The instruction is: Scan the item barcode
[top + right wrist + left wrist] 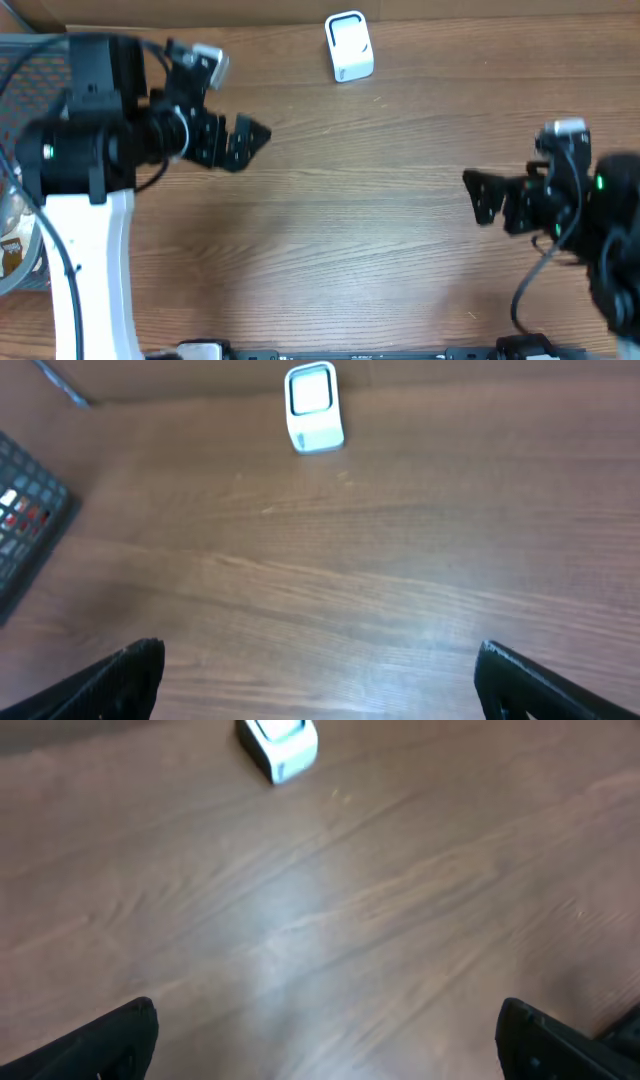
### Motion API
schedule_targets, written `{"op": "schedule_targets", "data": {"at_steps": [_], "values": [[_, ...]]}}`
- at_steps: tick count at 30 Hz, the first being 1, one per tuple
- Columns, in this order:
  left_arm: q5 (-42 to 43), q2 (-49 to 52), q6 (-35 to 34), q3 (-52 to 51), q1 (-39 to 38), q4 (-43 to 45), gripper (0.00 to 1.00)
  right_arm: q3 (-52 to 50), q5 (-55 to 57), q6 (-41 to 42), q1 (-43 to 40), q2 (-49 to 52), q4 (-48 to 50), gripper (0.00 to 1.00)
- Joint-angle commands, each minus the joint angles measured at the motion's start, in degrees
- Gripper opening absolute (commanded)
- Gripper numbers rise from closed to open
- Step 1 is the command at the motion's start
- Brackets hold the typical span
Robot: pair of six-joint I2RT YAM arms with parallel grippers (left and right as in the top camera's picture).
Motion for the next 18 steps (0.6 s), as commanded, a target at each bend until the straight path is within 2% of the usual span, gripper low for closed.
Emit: {"op": "schedule_targets", "data": {"at_steps": [1, 3, 7, 11, 13, 15, 18], "values": [[1.22, 3.28, 1.29, 4.13, 0.04, 2.78, 1.00, 5.86, -1.68, -0.33, 0.33, 5.88, -1.27, 1.00], [-1.29, 3.61, -1.42, 4.15, 1.07, 5.07, 1.00, 5.88, -4.48, -0.20, 0.33, 7.65, -1.25, 1.00], [-12.52, 3.74, -15.50, 4.15, 9.70, 6.73, 1.00, 5.88, -9.20, -0.22, 0.33, 10.43, -1.01, 1.00], [-13.00, 3.98, -19.15, 4.15, 25.31, 6.34, 1.00, 5.86, -9.38, -0.20, 0.33, 12.26, -1.33, 1.00], [-16.81, 4.26, -22.36, 4.11, 33.05, 7.15, 1.00, 5.86, -9.38, -0.22, 0.33, 12.83, -1.51, 1.00], [-20.72, 5.14, -24.06, 4.04, 38.56, 8.79, 1.00, 5.84, -9.35, -0.22, 0.33, 13.22, -1.51, 1.00], [-21.70, 7.61, -24.33, 4.04, 44.24, 10.38, 0.99, 5.84, -9.29, -0.37, 0.33, 13.79, -1.46, 1.00]]}}
